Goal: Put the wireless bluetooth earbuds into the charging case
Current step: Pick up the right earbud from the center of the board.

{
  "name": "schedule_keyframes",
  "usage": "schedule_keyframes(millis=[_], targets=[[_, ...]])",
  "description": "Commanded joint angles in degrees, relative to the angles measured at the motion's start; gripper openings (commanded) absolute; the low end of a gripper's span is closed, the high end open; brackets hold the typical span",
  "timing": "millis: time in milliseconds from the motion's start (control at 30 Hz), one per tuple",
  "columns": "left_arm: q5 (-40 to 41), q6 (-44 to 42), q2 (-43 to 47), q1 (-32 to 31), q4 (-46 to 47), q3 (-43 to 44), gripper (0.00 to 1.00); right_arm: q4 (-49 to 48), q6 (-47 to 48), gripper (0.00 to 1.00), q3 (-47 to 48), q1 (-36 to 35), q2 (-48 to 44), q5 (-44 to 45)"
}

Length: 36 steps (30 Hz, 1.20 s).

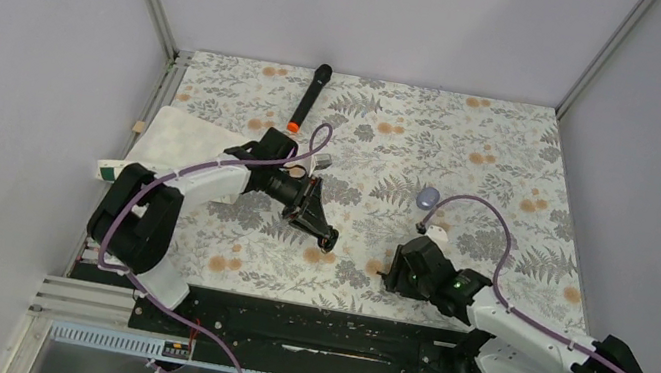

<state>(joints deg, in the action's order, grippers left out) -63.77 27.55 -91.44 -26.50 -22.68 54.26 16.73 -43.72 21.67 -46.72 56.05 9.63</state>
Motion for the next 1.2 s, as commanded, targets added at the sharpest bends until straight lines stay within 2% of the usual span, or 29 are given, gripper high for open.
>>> schedule_keyframes(millis=[0,133,300,567,800,1000,1167], targets=[[0.0,-1.1,2.9,-0.3,0.7,0.0,0.00,-3.9,0.0,0.56,2.4,-1.2,4.4,1.5],[-0.1,-1.1,3.4,-0.4,0.7,-0.3,0.00,-6.0,-0.8,0.54,2.7,-1.4,6.5,1.6],[-0.4,-1.1,3.3,-0.4,0.7,-0.3,0.00,-6.3,-1.0,0.45,3.5,-1.4,8.1,1.2],[-0.7,-1.2,2.8,-0.5,0.7,0.1,0.00,-5.6,0.0,0.40,4.4,-1.5,10.1,0.6],[-0.6,-1.4,2.7,-0.5,0.7,-0.1,0.00,-4.2,0.7,0.29,5.7,-1.5,10.0,0.9],[-0.1,-1.4,1.0,-1.1,0.7,-0.2,0.00,0.1,3.1,0.26,7.9,-1.5,7.6,1.9],[-1.1,0.8,0.6,-1.6,3.5,-0.9,0.00,8.2,7.0,0.23,12.1,-1.5,4.3,1.9]])
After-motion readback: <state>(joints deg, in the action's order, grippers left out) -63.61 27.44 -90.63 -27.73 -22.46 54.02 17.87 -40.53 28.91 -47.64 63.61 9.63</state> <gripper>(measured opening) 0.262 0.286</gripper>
